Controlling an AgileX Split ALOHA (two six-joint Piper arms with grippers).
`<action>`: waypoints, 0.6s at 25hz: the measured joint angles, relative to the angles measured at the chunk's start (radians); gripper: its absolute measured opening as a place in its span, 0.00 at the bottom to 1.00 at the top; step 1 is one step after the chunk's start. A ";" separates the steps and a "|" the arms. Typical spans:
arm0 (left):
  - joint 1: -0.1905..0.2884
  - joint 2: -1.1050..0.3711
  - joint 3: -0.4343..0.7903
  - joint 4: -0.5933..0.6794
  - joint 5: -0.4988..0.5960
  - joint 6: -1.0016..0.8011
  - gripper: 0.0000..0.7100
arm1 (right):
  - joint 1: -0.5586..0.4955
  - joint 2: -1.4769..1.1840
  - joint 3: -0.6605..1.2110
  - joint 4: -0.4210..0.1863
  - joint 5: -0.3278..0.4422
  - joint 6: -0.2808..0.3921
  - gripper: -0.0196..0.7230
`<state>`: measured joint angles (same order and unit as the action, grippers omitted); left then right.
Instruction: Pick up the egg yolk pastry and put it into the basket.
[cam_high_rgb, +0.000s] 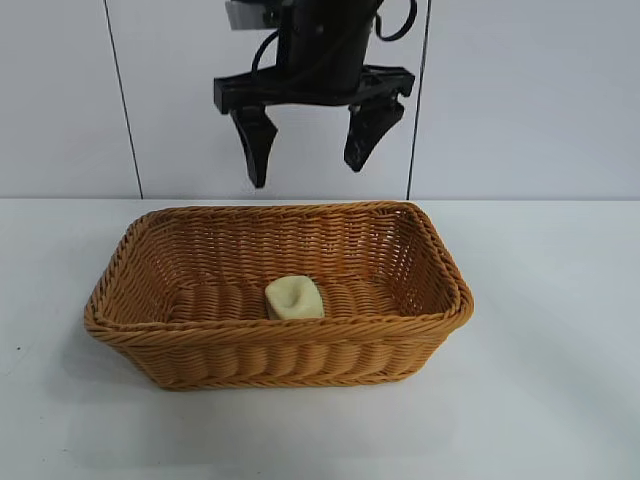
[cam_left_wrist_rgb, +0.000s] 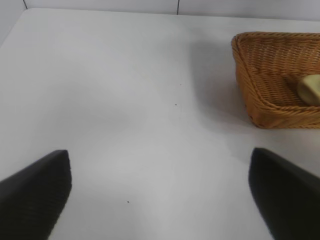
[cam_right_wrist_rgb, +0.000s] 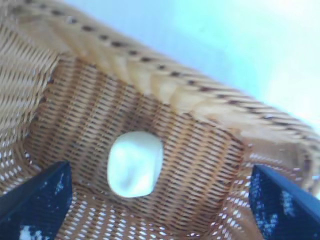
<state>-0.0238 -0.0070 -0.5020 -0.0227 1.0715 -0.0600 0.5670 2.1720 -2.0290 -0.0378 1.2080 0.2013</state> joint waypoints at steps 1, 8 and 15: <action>0.000 0.000 0.000 0.000 0.000 0.000 0.98 | -0.015 -0.002 -0.002 0.000 0.004 0.000 0.95; 0.000 0.000 0.000 0.000 0.000 0.000 0.98 | -0.204 -0.003 -0.002 -0.002 0.008 -0.020 0.95; 0.000 0.000 0.000 0.000 0.000 0.000 0.98 | -0.412 -0.003 -0.002 -0.005 0.008 -0.036 0.95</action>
<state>-0.0238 -0.0070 -0.5020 -0.0227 1.0715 -0.0600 0.1552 2.1685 -2.0310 -0.0427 1.2162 0.1657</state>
